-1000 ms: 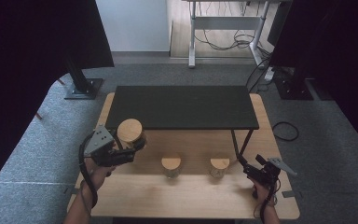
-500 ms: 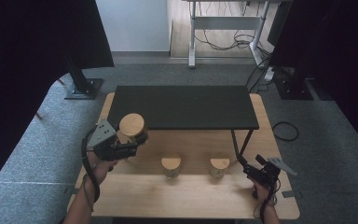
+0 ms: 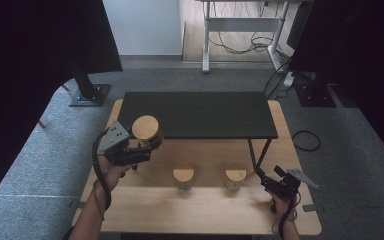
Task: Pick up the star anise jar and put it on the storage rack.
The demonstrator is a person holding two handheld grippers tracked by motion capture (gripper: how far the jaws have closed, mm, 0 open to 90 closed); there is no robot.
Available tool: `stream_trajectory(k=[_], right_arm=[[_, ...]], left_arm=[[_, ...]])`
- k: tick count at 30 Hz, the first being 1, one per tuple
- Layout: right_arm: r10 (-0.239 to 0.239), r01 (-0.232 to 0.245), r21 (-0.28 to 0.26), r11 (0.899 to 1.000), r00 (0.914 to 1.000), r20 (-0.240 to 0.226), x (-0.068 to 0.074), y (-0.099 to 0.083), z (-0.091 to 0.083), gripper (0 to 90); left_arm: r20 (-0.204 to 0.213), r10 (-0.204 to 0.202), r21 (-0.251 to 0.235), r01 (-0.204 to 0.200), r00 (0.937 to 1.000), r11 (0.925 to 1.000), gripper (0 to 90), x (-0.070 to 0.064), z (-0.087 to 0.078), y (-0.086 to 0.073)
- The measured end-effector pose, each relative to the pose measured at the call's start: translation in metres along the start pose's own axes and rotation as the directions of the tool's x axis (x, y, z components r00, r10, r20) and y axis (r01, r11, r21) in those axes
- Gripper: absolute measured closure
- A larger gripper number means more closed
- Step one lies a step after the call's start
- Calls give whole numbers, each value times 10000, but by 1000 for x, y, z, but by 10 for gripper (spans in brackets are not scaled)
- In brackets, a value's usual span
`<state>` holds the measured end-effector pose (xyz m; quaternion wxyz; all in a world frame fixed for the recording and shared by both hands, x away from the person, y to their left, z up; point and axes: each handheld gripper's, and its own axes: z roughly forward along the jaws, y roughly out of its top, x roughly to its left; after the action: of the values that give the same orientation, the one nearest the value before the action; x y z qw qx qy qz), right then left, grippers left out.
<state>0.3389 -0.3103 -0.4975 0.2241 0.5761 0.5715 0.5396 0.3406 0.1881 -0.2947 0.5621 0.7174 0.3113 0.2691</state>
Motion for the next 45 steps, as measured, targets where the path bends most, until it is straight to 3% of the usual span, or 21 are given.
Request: stream_trajectory(k=[17,35,45], right_arm=[[66,-66,-10,10000,10000,-18,-1,0,0,99],[96,-96,2,10000,9999,-57,-1,0,0,100],[106,-106,10,9999,9999,-73,-1,0,0,100]], left_arm=[[-70,99,-122,-100,9999,9999,250,7,12,18],[-363,110,105,-106,9993,9999,250,22,36,22],[-415,217,-20,-218,9989,9998,250,24,49,26]])
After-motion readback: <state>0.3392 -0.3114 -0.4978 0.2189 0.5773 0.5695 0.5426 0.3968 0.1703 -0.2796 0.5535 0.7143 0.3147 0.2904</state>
